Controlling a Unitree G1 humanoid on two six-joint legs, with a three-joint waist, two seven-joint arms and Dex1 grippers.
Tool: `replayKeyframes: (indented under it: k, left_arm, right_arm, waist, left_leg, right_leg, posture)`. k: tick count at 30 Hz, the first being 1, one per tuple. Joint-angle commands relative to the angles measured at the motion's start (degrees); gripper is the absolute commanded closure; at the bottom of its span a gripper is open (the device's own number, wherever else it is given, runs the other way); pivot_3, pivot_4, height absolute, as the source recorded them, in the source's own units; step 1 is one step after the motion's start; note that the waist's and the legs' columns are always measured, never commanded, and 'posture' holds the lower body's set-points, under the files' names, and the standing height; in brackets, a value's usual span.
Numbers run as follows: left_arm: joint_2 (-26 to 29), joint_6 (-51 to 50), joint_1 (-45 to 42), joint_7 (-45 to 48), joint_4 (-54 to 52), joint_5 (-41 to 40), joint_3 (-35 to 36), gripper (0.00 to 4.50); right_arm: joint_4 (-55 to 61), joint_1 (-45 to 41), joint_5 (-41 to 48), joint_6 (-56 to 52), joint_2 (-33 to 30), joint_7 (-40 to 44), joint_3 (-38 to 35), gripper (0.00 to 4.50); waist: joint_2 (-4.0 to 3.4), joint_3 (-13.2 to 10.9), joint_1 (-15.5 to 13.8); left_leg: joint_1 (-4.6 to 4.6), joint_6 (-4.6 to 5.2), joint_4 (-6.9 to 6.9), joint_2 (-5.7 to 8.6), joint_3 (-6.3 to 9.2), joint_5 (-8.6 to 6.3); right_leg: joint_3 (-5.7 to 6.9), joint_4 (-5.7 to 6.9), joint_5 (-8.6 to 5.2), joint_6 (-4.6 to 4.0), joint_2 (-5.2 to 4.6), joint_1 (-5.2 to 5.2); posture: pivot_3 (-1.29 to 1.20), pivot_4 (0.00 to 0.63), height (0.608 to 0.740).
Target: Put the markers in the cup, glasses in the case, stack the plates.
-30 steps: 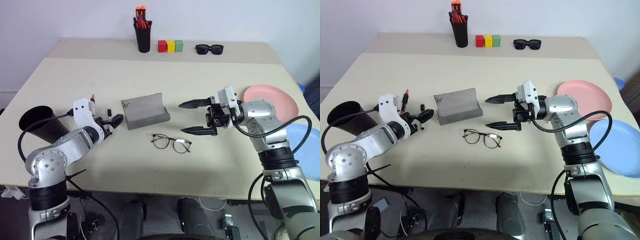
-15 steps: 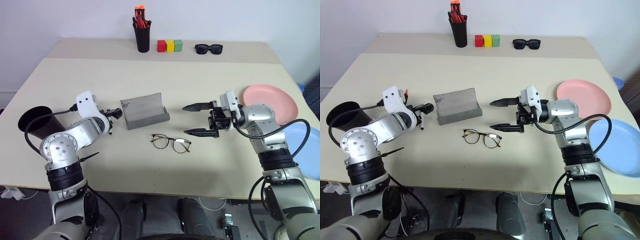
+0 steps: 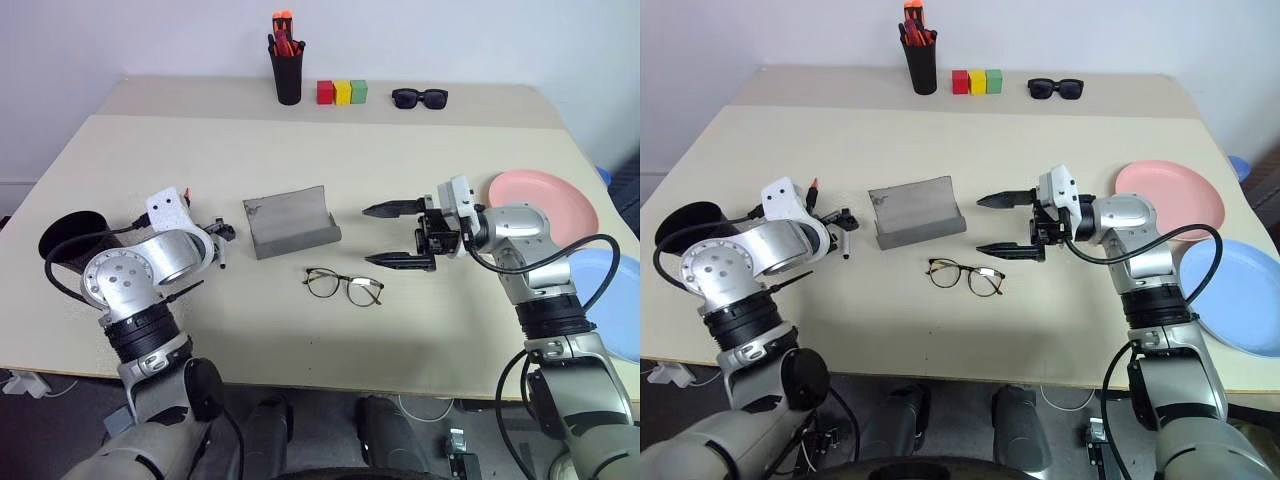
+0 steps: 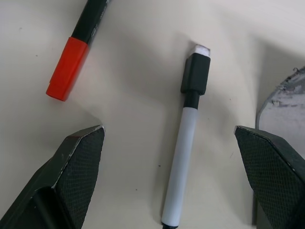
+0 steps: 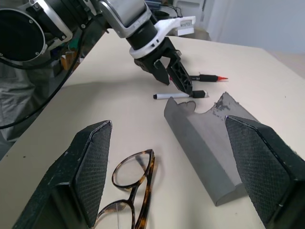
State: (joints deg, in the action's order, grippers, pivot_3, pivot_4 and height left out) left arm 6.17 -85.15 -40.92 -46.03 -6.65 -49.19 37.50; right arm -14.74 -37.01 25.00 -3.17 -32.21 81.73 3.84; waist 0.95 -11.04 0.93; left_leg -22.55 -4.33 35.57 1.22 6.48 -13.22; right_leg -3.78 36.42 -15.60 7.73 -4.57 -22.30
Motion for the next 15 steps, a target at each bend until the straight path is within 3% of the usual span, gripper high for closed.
replayKeyframes:
  k: [1,7,12,15]
  left_arm:
    - [-1.7,-1.9,-4.0,-1.2,0.2,3.4,3.9,0.00]
    - [-5.7,-6.2,-13.2,-3.1,2.6,11.7,13.0,0.00]
    - [-5.6,-7.3,-21.0,-6.4,7.0,20.1,17.3,0.00]
    - [-2.4,-7.3,-22.6,-6.4,11.8,23.3,14.1,0.00]
  right_arm:
    - [2.7,0.0,0.8,-0.4,0.2,-0.7,-1.2,0.64]
    - [3.3,0.1,0.7,-0.8,0.2,-1.4,-1.2,0.64]
    - [3.6,0.3,0.9,-0.9,0.2,-2.0,-1.5,0.64]
    - [3.7,0.6,0.9,-0.9,0.2,-2.4,-1.6,0.64]
  waist:
    - [0.02,0.0,0.0]
    - [0.20,-0.1,0.0]
    - [0.25,-0.1,0.1]
    - [0.25,-0.1,0.1]
  left_leg:
    - [0.00,0.00,0.00,0.00,0.00,0.00]
    - [-0.08,-0.02,0.01,0.01,0.03,0.01]
    - [-0.15,-0.10,0.00,0.01,0.04,0.05]
    - [-0.19,-0.23,0.00,0.02,0.04,0.13]
  right_leg:
    - [0.00,0.00,0.00,0.00,0.00,0.00]
    - [0.04,-0.05,0.02,0.03,0.00,-0.02]
    - [0.04,-0.08,0.03,0.07,0.00,-0.10]
    - [0.05,-0.08,0.05,0.10,0.00,-0.12]
  posture:
    - [0.00,0.150,0.740]
    - [0.00,0.150,0.740]
    - [0.00,0.150,0.740]
    - [0.00,0.150,0.740]
